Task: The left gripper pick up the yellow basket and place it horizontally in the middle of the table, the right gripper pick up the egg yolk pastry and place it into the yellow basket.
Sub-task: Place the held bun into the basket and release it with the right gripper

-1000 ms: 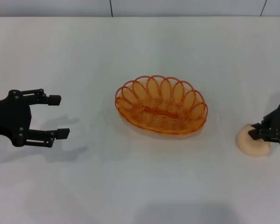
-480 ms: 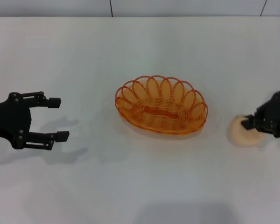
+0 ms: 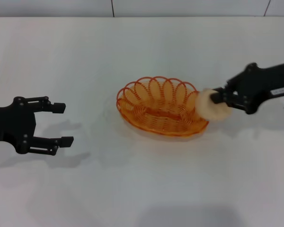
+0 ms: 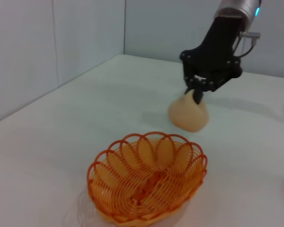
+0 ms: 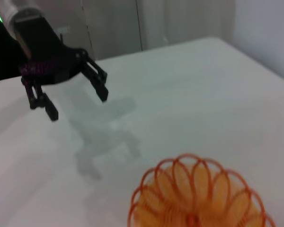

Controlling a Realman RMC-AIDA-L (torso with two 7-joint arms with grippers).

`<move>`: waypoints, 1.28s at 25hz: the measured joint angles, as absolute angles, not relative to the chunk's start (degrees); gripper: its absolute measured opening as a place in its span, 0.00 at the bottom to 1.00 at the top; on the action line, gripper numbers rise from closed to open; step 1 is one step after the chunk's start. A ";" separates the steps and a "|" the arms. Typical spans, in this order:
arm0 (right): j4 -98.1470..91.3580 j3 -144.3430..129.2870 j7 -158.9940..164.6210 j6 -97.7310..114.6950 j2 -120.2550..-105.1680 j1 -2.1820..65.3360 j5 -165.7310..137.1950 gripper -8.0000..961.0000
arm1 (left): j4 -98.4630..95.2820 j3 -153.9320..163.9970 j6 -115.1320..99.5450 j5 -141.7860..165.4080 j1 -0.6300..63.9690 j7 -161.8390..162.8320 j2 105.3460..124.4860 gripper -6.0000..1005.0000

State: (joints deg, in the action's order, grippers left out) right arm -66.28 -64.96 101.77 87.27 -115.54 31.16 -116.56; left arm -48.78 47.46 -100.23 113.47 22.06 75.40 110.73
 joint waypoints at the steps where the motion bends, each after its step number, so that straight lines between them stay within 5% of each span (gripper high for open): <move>1: -66.20 -66.51 101.50 85.50 -115.56 31.15 -115.67 0.04 | -48.78 47.57 -100.28 113.52 22.12 75.57 110.75 0.86; 13: -61.11 -80.56 100.69 67.70 -115.88 31.47 -107.82 0.04 | -48.80 47.47 -100.07 116.19 24.09 76.72 112.03 0.86; 24: -58.30 -82.33 97.79 65.17 -115.88 31.57 -101.73 0.15 | -48.78 47.55 -99.96 116.36 24.60 76.72 112.14 0.86; 32: -57.50 -82.37 97.03 65.77 -115.62 31.52 -101.64 0.43 | -48.78 47.36 -99.93 116.37 24.63 76.58 112.19 0.86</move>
